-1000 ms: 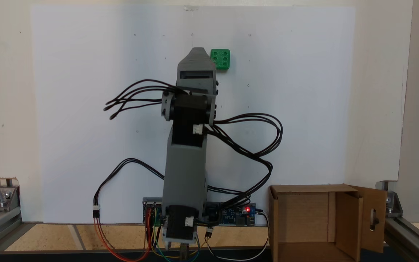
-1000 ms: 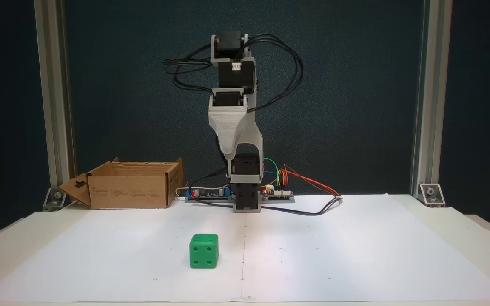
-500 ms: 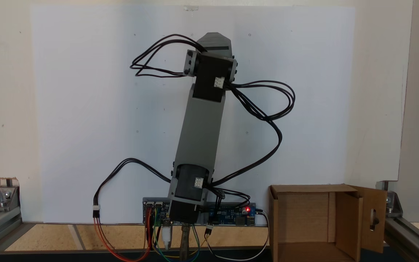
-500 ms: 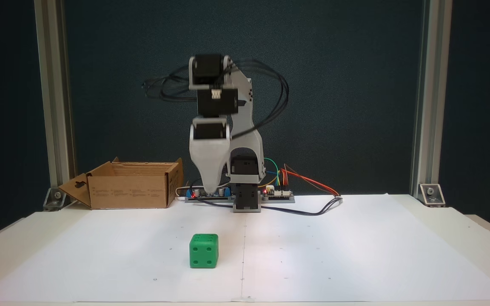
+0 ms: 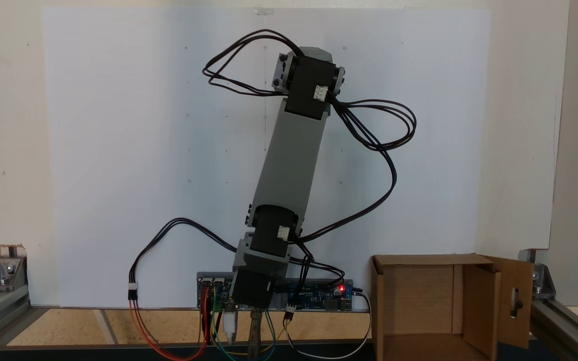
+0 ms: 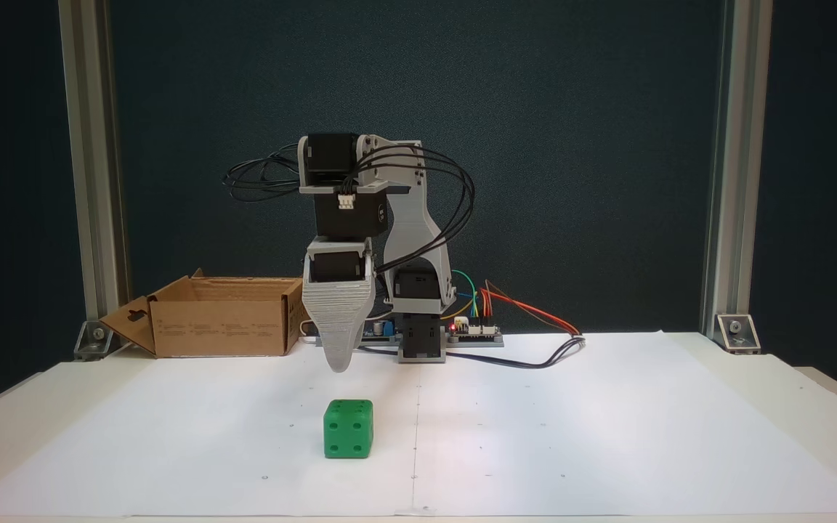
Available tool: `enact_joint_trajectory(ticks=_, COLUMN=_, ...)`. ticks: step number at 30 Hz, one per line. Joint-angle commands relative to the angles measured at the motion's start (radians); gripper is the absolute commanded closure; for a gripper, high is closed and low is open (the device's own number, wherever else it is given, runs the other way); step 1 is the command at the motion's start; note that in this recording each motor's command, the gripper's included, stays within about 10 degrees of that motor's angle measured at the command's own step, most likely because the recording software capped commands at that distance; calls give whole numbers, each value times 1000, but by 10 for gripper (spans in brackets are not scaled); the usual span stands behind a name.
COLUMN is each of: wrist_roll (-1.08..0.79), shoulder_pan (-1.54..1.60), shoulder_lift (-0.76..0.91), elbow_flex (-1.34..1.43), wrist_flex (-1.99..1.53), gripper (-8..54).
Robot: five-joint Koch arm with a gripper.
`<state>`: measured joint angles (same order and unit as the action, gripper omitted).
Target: Grasp a green dice and put it in the bin.
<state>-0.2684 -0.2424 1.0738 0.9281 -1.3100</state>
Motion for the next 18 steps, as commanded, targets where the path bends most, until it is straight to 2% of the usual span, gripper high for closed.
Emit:
enact_joint_trajectory(ticks=1, wrist_roll=-34, shoulder_pan=-5, shoulder_lift=14, elbow_flex=-29, wrist_flex=-3, gripper=3)
enact_joint_trajectory(ticks=18, wrist_roll=89, shoulder_pan=26, shoulder_lift=60, elbow_flex=175, wrist_flex=196, gripper=2)
